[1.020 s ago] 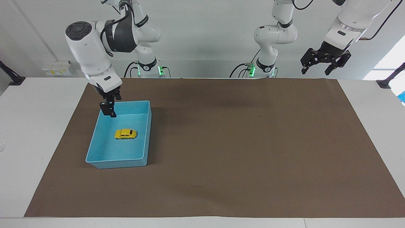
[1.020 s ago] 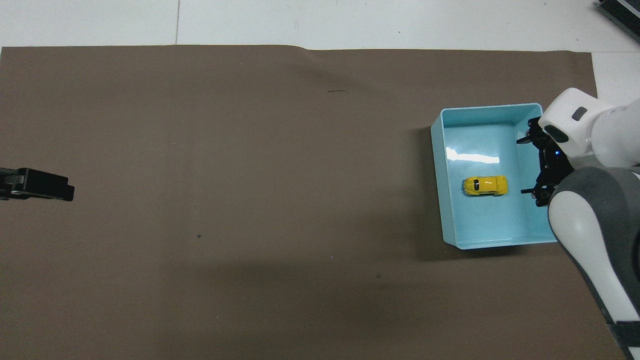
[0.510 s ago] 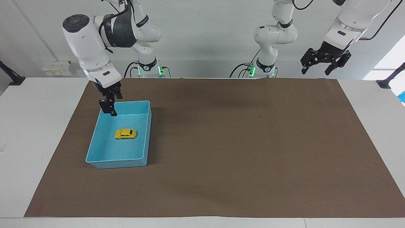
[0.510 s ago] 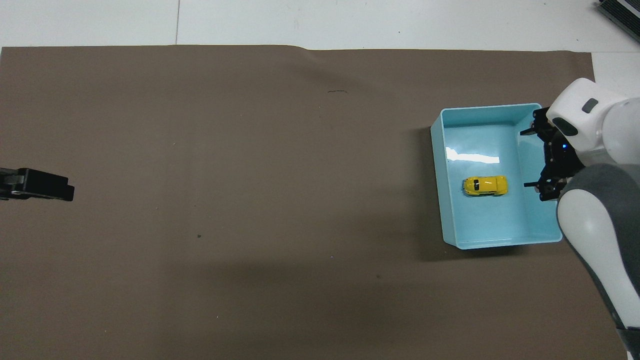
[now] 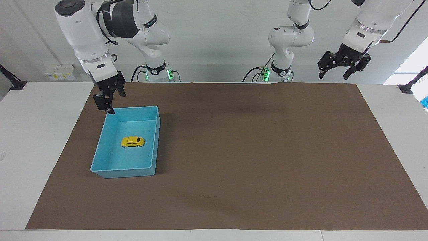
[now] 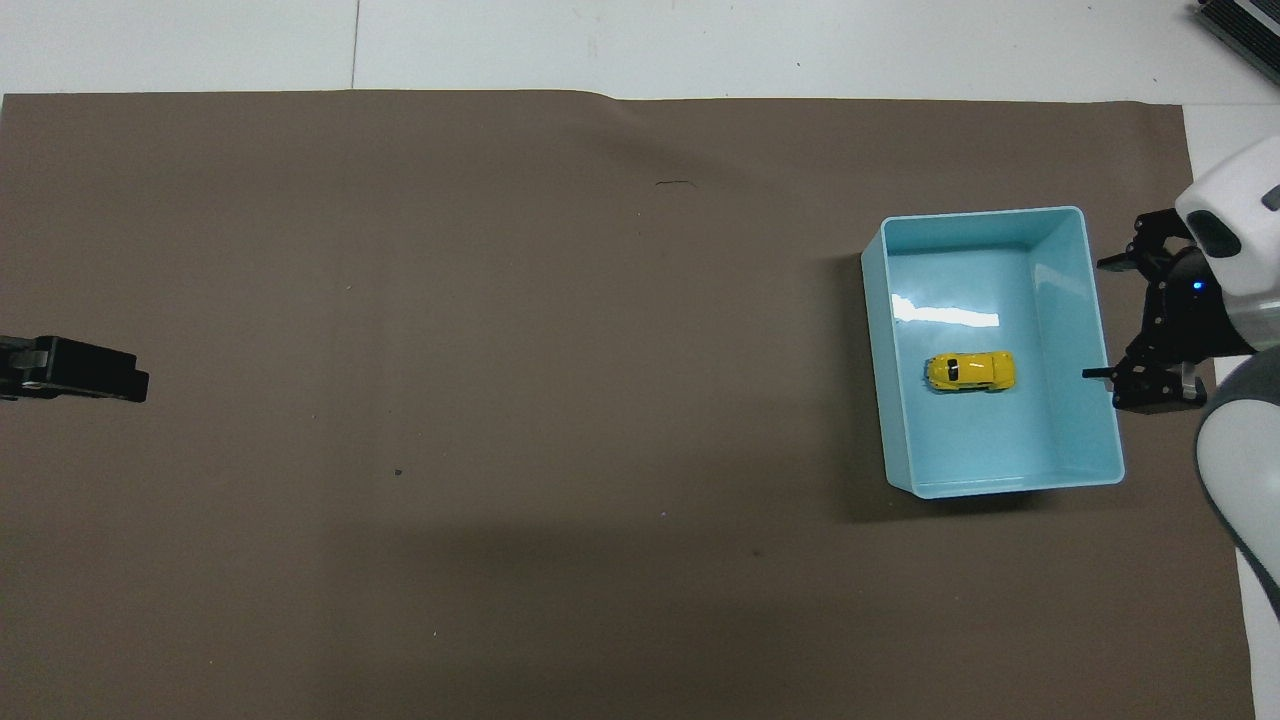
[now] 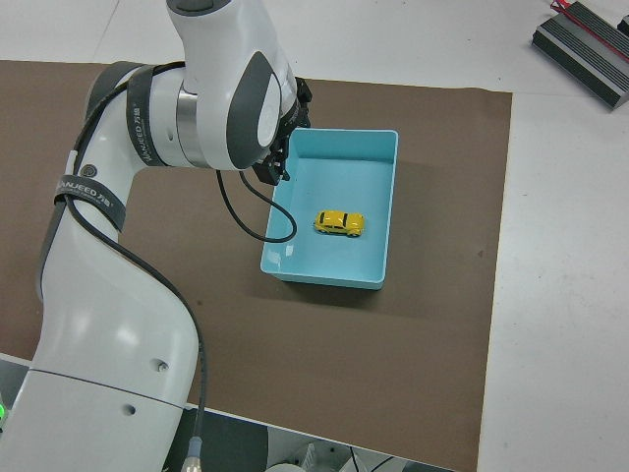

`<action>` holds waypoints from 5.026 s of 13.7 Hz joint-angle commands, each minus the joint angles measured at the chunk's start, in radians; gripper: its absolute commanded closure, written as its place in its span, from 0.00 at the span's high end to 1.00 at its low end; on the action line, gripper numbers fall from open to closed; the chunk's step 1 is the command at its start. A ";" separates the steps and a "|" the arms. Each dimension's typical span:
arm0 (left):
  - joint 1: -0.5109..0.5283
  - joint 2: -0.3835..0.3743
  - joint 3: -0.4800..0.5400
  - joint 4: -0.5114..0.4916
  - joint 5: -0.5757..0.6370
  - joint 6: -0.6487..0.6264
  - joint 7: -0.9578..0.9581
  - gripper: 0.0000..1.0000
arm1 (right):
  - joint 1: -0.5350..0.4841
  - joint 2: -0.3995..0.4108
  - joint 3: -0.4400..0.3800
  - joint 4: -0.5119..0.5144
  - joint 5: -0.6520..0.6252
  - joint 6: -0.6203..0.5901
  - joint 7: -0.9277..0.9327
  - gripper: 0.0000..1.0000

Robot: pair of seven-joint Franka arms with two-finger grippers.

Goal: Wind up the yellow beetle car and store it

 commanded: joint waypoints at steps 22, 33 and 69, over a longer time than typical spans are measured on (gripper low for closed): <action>0.007 -0.005 0.000 -0.002 -0.008 0.001 0.009 1.00 | 0.029 0.001 -0.032 0.176 0.001 -0.241 1.284 1.00; 0.007 -0.005 0.000 -0.004 -0.008 -0.001 0.009 1.00 | 0.029 0.000 -0.035 0.176 -0.006 -0.252 1.415 1.00; 0.007 -0.005 0.000 -0.004 -0.008 0.001 0.009 1.00 | 0.024 0.001 -0.026 0.173 0.001 -0.241 1.405 1.00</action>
